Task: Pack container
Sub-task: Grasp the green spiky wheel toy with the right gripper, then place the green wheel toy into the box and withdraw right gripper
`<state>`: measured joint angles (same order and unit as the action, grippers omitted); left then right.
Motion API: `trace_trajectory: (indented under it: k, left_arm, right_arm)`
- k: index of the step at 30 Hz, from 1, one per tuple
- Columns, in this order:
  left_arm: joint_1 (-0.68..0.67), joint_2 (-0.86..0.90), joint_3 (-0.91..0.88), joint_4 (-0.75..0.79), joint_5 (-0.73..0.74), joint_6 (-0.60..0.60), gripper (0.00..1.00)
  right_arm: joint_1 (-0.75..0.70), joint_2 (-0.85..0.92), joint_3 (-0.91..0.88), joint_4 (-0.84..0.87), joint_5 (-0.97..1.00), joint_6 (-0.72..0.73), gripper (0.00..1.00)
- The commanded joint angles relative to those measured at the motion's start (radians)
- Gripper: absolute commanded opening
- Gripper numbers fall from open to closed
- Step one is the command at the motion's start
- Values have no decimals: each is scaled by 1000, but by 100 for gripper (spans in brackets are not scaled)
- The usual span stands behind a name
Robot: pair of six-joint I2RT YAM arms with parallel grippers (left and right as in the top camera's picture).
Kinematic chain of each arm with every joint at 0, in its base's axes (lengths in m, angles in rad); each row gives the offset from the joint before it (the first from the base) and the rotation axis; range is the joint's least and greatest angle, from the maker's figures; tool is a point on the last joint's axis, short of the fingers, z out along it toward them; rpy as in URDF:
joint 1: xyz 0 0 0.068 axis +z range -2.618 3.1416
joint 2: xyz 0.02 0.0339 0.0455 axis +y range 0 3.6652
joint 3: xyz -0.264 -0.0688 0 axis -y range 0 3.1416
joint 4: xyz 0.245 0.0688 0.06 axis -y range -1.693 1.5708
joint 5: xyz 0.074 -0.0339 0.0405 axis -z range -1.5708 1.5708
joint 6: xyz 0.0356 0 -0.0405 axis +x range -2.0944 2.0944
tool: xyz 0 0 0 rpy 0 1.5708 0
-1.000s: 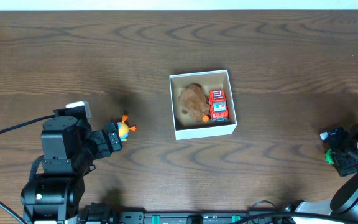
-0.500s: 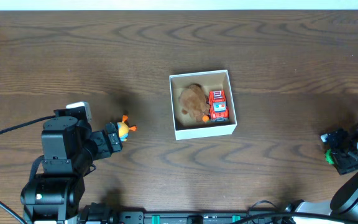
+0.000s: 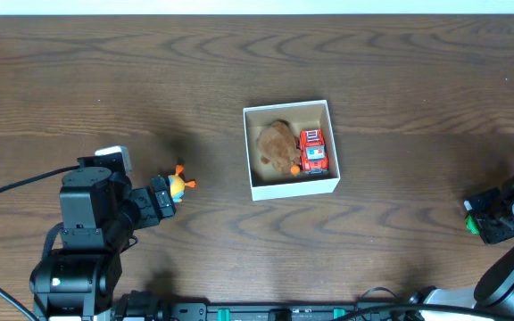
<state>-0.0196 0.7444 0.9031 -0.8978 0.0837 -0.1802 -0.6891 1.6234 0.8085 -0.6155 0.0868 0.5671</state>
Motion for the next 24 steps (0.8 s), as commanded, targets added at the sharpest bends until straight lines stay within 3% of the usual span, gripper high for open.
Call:
trace_trajectory:
  k: [1,6,14,19,24]
  left_arm:
    - [3,-1,17,-3,10,-2,98]
    - [3,-1,17,-3,10,-2,98]
    - [3,-1,17,-3,10,-2,98]
    - [3,-1,17,-3,10,-2,98]
    - [3,-1,17,-3,10,-2,98]
  right_arm:
    - [-11,11,-6,-2,9,0,36]
    - [-8,11,-4,-2,-64,0,1]
    - [124,-76,77,-86,-123,-71,1]
    - [349,-209,210,-172,-126,-140,1]
    - [670,-316,368,-218,-121,-193,1]
